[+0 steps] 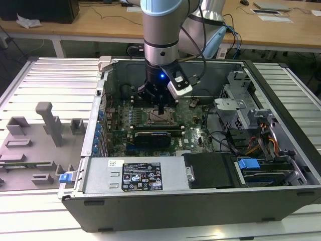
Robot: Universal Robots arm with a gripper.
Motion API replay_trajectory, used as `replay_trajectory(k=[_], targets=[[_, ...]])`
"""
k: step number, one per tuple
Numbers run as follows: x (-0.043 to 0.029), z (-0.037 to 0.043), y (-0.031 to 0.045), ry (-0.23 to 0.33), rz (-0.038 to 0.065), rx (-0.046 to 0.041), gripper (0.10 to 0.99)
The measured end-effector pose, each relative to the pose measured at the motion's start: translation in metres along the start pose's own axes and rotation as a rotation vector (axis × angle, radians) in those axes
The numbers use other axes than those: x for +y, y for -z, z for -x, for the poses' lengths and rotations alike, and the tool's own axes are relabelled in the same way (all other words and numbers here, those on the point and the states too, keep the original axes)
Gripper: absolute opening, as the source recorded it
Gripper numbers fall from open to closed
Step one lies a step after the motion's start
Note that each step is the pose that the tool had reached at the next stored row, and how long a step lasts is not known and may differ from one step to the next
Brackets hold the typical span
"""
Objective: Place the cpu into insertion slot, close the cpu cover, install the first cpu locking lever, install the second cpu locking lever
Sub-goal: 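Install the first cpu locking lever, then install the second cpu locking lever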
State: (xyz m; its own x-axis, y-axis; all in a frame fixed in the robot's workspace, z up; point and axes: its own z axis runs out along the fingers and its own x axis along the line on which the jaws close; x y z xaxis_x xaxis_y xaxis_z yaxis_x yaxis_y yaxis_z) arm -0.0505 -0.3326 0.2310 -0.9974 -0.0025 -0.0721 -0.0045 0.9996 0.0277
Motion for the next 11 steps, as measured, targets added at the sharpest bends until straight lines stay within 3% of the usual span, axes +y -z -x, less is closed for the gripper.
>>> replay_trajectory(k=[11], targets=[[0.0, 0.0, 0.0006, 0.0, 0.0, 0.0, 0.106]])
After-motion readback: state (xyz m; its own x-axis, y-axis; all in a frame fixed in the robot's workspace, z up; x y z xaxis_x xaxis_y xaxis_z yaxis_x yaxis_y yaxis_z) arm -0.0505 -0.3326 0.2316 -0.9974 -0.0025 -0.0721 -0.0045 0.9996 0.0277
